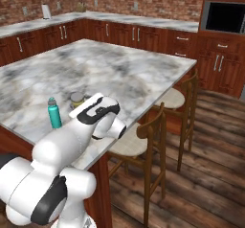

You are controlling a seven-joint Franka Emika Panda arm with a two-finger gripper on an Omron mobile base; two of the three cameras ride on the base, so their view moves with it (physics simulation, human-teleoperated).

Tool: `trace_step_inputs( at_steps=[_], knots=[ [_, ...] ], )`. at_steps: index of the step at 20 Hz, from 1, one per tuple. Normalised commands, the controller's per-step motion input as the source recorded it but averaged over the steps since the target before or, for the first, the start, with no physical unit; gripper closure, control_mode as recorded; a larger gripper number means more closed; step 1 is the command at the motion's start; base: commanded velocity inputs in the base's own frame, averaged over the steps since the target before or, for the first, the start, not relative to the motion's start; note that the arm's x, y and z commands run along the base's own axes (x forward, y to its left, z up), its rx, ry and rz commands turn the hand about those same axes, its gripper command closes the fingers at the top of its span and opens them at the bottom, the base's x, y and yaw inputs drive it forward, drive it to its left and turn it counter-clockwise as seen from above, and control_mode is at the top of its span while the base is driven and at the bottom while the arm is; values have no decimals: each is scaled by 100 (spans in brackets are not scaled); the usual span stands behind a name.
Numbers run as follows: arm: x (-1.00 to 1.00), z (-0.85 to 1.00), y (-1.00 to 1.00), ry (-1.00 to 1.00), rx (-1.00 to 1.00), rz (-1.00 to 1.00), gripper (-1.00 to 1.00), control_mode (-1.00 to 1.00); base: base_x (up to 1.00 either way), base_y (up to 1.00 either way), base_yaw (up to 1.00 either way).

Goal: Move the drinks to the dining counter.

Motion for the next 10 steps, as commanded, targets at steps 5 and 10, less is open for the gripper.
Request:
trace_step_inputs(
  at_steps=[5,10],
  knots=[
    [9,-15,0,0,0,0,100,-100,0,0,0],
    [11,-20,0,0,0,0,100,-100,0,0,0]
  ],
)
